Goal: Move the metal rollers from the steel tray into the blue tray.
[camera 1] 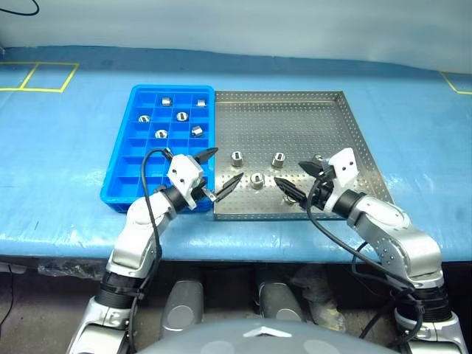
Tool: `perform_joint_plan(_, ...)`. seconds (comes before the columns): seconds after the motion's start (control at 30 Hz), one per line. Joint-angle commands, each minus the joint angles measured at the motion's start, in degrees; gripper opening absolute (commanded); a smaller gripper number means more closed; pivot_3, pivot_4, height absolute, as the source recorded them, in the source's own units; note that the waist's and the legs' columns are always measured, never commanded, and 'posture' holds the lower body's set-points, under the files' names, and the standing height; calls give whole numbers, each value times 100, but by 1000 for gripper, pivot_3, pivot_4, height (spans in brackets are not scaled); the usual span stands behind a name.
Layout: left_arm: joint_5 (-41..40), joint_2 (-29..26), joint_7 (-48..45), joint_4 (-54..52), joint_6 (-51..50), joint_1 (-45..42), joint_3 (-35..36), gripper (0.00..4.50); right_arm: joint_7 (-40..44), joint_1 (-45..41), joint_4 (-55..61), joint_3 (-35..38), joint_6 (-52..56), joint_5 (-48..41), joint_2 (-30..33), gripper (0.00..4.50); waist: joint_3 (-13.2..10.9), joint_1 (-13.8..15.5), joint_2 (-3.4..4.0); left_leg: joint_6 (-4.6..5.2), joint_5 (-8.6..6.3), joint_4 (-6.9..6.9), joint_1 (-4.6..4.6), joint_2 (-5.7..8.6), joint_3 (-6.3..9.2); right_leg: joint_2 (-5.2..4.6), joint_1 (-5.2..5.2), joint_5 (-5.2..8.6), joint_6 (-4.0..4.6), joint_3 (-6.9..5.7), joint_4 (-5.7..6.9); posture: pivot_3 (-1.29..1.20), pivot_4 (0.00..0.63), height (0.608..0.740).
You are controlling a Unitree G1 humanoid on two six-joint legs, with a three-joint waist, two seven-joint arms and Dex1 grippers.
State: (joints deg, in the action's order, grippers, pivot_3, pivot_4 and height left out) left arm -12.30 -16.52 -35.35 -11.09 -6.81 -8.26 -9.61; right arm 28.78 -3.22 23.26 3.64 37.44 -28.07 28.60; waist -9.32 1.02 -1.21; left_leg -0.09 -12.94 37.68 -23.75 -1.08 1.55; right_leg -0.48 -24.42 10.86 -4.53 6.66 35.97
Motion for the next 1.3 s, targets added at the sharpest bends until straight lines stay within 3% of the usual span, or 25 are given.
perform_joint_plan(0.03,24,-29,-64,-14,35,-97,-28,4491,13,-24,228,61,-150,3,-32,4500,0,-1,0,0,0,0,0,0,0,0,0,0,0,0,0,125,150,740)
perform_joint_plan(0.67,285,-68,-94,328,-428,-604,-60,4491,-90,150,203,-149,-324,464,-85,4500,0,-22,0,0,0,2,0,0,0,0,0,-1,-1,0,1,90,150,740)
perform_joint_plan(0.83,624,-57,70,1063,-1237,-1551,-193,4491,-157,205,211,-135,-377,538,-167,4500,0,-38,0,0,1,13,0,1,1,2,4,-2,-4,-1,3,69,150,740)
perform_joint_plan(1.1,550,-54,-1001,2514,-1301,-3247,-452,4491,-340,397,258,-188,-405,769,-233,4500,0,-172,0,0,0,10,-6,5,3,2,2,-4,-7,1,1,9,150,740)
perform_joint_plan(1.2,1024,-321,-1455,3236,-1482,-3851,-918,4491,-392,486,276,-229,-438,906,-212,4500,0,-242,0,1,0,6,-6,6,4,3,0,-4,-7,2,1,-3,150,740)
perform_joint_plan(1.3,1144,-311,-1581,4080,-1605,-4422,-918,4491,-424,549,307,-197,-452,924,-254,4500,0,-327,0,1,-1,7,-4,6,2,5,0,-4,-7,8,2,-9,150,740)
